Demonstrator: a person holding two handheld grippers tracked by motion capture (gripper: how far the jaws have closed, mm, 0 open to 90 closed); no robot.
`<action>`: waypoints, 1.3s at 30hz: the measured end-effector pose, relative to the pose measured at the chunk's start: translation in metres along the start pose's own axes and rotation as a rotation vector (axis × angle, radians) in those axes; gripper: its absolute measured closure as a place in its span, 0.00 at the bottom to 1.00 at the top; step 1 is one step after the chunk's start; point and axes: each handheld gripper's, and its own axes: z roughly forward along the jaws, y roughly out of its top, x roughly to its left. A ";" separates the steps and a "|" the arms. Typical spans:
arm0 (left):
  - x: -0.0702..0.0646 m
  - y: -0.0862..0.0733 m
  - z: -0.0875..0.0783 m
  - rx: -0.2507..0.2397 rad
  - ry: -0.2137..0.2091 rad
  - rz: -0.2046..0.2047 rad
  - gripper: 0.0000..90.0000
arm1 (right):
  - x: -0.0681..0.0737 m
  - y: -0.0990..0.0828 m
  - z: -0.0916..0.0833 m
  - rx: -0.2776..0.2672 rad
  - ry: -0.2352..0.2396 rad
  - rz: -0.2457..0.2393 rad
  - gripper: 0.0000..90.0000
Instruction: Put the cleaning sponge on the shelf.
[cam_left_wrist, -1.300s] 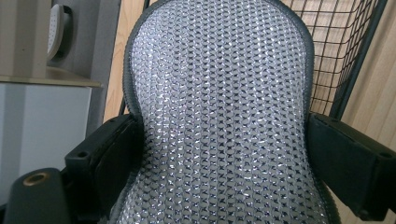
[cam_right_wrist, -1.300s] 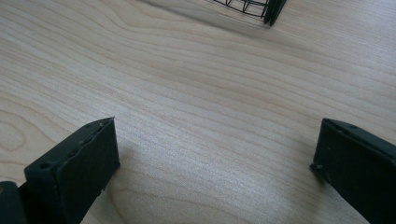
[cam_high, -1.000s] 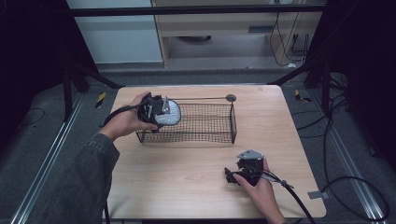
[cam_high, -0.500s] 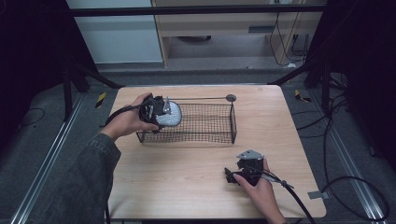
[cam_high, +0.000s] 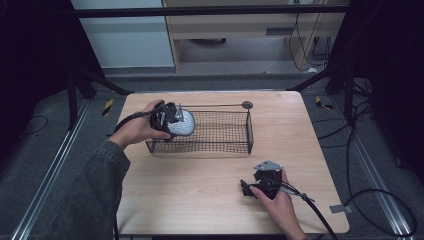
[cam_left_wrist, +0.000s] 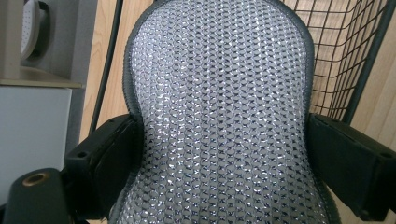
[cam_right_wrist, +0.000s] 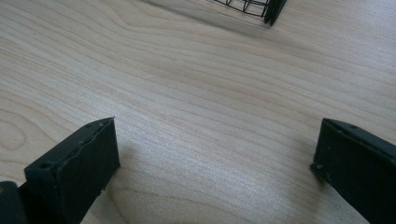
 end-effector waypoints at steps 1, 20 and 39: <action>0.001 0.000 0.001 -0.002 -0.002 -0.001 0.11 | 0.000 0.000 0.000 0.000 0.001 0.000 0.00; 0.009 0.003 0.011 -0.005 -0.041 -0.042 0.08 | 0.000 -0.001 -0.001 -0.001 0.002 0.005 0.00; 0.011 0.004 0.008 -0.031 -0.072 -0.070 0.05 | 0.000 -0.002 -0.002 -0.001 0.001 0.003 0.00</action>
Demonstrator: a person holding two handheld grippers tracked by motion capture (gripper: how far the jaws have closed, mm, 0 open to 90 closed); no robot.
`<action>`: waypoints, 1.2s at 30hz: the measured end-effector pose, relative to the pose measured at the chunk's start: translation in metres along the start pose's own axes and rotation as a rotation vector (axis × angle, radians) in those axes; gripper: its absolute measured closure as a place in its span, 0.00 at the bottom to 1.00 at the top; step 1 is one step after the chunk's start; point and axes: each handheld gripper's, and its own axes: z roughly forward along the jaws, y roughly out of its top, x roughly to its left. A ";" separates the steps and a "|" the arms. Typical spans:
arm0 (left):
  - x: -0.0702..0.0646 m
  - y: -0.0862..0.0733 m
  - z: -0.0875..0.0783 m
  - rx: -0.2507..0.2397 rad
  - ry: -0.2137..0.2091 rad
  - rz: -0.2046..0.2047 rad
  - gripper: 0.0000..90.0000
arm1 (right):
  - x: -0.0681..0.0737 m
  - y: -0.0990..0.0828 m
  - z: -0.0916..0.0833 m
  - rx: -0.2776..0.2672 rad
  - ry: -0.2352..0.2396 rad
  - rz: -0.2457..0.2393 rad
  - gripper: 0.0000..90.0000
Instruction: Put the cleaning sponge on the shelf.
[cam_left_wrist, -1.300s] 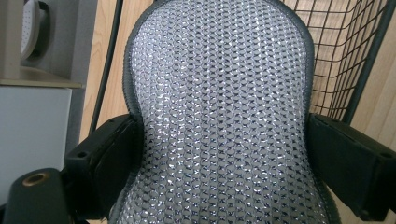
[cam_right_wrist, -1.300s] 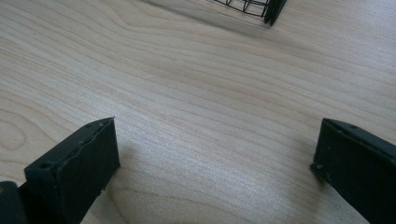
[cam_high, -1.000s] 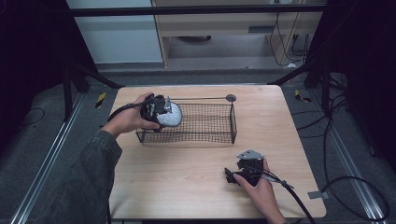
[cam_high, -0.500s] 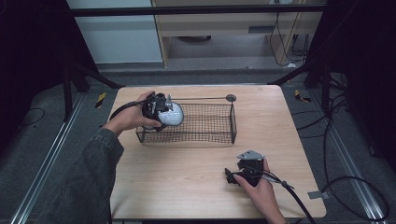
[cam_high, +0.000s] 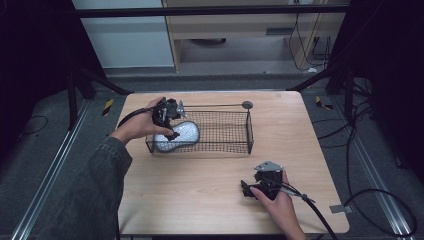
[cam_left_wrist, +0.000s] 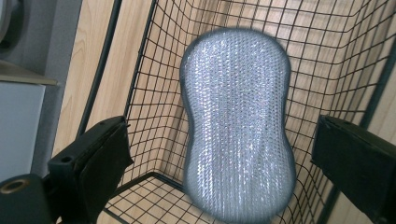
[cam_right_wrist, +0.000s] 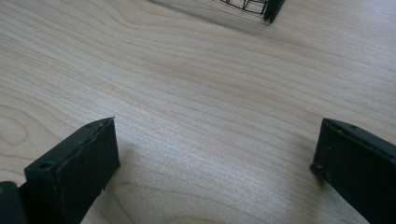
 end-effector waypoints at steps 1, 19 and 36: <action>0.000 0.000 0.000 0.000 0.000 0.000 0.05 | 0.000 0.000 0.000 0.001 -0.001 -0.003 0.00; -0.007 0.001 -0.023 -0.079 0.007 -0.052 0.06 | 0.000 0.000 0.000 0.000 -0.001 0.000 0.00; -0.025 0.002 -0.032 -0.153 0.022 -0.209 0.06 | 0.000 0.000 0.000 0.000 -0.002 0.000 0.00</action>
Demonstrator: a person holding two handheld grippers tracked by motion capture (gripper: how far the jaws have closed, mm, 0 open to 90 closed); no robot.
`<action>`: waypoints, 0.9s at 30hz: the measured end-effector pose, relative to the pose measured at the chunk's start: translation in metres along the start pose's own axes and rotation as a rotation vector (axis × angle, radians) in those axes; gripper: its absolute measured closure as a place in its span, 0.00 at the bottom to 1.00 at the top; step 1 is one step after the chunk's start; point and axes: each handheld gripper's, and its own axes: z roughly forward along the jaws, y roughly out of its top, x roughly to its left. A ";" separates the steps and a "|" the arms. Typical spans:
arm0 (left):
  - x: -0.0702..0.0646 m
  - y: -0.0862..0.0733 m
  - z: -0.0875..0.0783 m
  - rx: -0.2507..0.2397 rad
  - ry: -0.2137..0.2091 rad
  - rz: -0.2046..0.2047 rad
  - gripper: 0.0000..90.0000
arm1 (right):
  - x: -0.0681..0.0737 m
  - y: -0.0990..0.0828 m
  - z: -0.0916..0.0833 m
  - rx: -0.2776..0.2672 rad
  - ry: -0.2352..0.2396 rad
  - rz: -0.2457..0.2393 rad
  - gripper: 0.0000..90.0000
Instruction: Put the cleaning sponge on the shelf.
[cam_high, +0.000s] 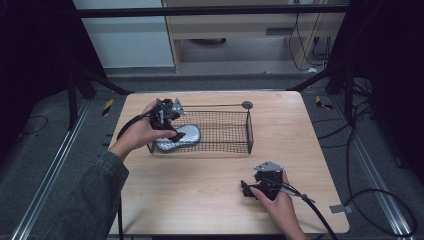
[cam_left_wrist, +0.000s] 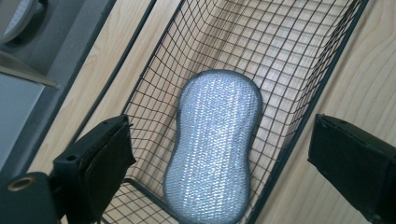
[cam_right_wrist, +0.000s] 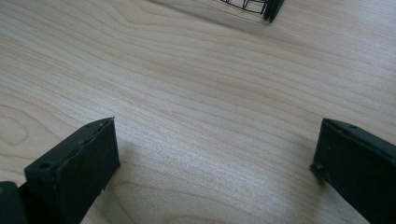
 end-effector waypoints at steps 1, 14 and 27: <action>-0.002 0.000 -0.001 -0.005 0.001 -0.012 0.06 | 0.000 0.000 0.000 0.000 0.000 0.000 0.00; -0.030 -0.007 -0.018 -0.064 0.030 -0.067 0.05 | 0.000 0.000 0.000 0.001 -0.001 0.001 0.00; -0.061 -0.034 -0.026 -0.114 0.043 -0.150 0.05 | 0.000 0.000 0.000 0.001 0.001 0.002 0.00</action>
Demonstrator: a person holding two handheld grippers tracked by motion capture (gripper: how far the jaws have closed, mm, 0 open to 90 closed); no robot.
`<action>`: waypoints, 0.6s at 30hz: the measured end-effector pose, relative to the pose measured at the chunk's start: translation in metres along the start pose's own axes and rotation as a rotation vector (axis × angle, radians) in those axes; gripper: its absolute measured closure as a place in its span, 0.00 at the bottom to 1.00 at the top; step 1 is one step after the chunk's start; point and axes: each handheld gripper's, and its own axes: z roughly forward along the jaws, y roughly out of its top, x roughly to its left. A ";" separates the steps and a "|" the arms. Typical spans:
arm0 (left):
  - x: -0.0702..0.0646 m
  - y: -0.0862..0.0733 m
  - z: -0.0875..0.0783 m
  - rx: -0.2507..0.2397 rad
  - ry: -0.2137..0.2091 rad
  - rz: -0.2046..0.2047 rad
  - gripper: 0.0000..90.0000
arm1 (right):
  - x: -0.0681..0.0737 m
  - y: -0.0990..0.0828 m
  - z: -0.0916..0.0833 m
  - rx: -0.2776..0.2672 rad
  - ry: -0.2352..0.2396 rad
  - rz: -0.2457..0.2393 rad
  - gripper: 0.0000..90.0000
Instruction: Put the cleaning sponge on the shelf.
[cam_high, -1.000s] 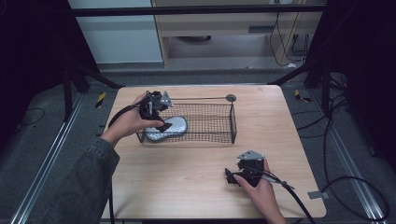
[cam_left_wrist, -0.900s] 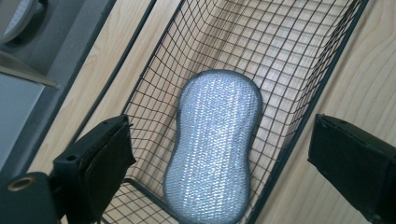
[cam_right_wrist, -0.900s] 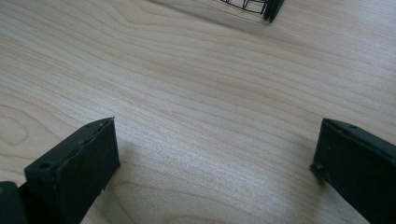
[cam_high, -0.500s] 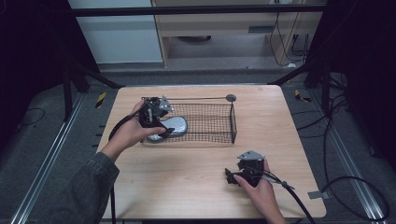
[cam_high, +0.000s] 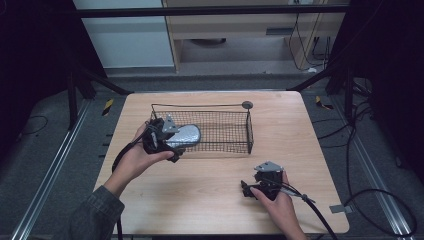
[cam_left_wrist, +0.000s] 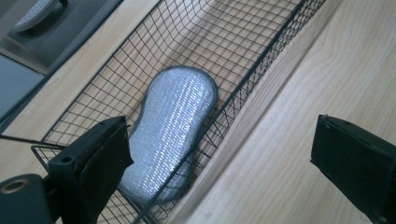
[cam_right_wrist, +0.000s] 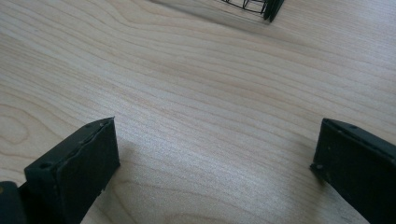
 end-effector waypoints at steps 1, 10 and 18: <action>-0.004 -0.006 -0.001 0.003 -0.007 -0.007 0.05 | 0.000 0.000 0.000 0.000 0.000 0.000 0.00; -0.020 -0.030 -0.007 0.010 0.008 -0.041 0.05 | 0.000 0.000 0.000 0.000 0.000 -0.001 0.00; -0.032 -0.062 0.004 0.009 -0.007 -0.111 0.05 | 0.000 0.000 0.000 0.000 0.000 0.002 0.00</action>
